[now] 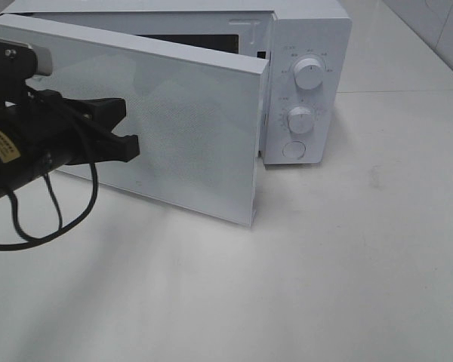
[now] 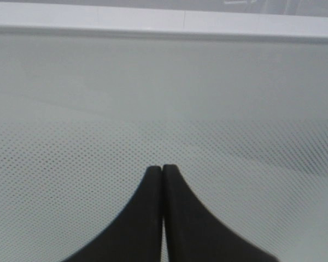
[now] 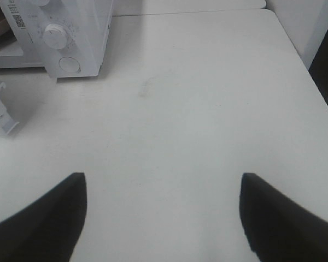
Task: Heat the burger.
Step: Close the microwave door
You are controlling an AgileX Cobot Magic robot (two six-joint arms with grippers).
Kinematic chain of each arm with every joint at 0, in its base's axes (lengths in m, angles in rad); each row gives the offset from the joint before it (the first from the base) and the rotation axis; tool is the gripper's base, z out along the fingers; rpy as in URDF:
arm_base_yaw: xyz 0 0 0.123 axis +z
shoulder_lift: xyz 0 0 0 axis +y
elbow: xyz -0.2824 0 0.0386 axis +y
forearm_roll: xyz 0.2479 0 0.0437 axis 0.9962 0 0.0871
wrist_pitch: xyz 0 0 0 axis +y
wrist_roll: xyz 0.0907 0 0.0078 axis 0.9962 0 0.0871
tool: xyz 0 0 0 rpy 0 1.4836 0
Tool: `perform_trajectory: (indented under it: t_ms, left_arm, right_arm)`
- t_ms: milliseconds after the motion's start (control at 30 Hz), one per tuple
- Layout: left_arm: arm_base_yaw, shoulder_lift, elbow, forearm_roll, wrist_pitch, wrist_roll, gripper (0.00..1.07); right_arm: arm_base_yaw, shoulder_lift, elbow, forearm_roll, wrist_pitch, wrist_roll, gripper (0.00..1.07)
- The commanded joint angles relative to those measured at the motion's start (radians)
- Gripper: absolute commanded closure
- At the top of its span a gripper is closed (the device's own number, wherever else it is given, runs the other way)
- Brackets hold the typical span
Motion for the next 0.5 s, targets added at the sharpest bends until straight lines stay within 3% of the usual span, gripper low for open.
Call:
perform_trajectory:
  t_ms: [33, 400, 500]
  left_arm:
    - [-0.057, 0.028, -0.052, -0.121, 0.02, 0.067, 1.07]
    - [-0.165, 0.148, -0.215, -0.388, 0.042, 0.241, 1.07]
    - [-0.165, 0.159, -0.227, -0.39, 0.044, 0.241, 1.07]
  right_arm:
    - [-0.009, -0.03, 0.003, 0.0, -0.015, -0.007, 0.32]
    - [-0.009, -0.03, 0.003, 0.0, -0.015, -0.007, 0.32]
    - [-0.009, -0.03, 0.003, 0.0, -0.015, -0.007, 0.32]
